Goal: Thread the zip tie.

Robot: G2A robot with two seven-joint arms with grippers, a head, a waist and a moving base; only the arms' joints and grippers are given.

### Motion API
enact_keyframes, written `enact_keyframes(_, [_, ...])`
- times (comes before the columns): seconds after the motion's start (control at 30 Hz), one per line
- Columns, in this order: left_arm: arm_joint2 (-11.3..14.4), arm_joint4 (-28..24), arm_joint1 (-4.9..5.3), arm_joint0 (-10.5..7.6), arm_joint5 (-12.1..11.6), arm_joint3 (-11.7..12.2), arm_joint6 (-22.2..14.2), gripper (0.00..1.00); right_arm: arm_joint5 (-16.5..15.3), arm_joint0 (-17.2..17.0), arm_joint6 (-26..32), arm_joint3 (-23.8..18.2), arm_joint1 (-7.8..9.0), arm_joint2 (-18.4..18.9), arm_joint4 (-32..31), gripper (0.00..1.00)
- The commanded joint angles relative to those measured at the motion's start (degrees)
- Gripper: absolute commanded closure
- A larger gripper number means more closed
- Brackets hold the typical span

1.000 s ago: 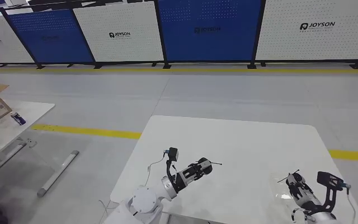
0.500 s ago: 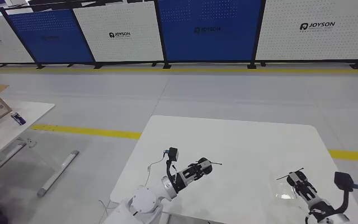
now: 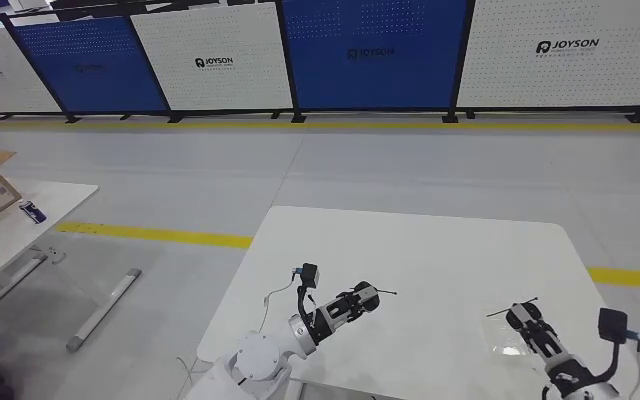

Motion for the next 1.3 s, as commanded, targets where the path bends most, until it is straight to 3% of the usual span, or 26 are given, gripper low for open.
enact_keyframes(0.0, [0.0, 0.0, 0.0, 0.0, 0.0, 0.0, 0.0, 1.0, -1.4, -0.8, -0.7, -0.1, -0.27, -0.7, 1.5, 1.0])
enact_keyframes(0.1, [0.0, 0.0, 0.0, 0.0, 0.0, 0.0, 0.0, 1.0, -2.8, -1.5, -2.1, -0.3, -0.88, -3.1, 3.8, 1.0])
enact_keyframes(0.37, [0.2, 0.8, -0.01, -0.23, 0.2, -0.2, 0.2, 1.0, -2.8, -1.4, -2.4, -0.3, -0.93, -3.3, 3.8, 1.0])
enact_keyframes(0.47, [1.5, 4.7, -0.09, -1.16, 1.2, -0.8, 0.7, 1.0, -2.8, -1.4, -2.4, -0.3, -0.93, -3.3, 3.8, 1.0])
enact_keyframes(0.57, [3.2, 7.2, -0.15, -2.49, 2.8, -0.7, -1.3, 1.0, -2.8, -1.4, -2.4, -0.3, -0.93, -3.3, 3.8, 1.0])
enact_keyframes(0.7, [5.6, 9.6, -0.25, -4.32, 4.0, 1.0, -4.8, 1.0, -2.8, -1.4, -2.4, -0.3, -0.93, -3.3, 3.8, 1.0])
enact_keyframes(0.87, [7.7, 9.0, -0.5, -6.23, 3.3, 3.8, -7.3, 1.0, -2.8, -1.4, -2.4, -0.3, -0.93, -3.3, 3.8, 1.0])
enact_keyframes(1.27, [7.7, 9.0, -0.5, -6.23, 3.3, 3.8, -7.3, 1.0, -2.8, -1.4, -2.4, -0.3, -0.93, -3.3, 3.8, 1.0])
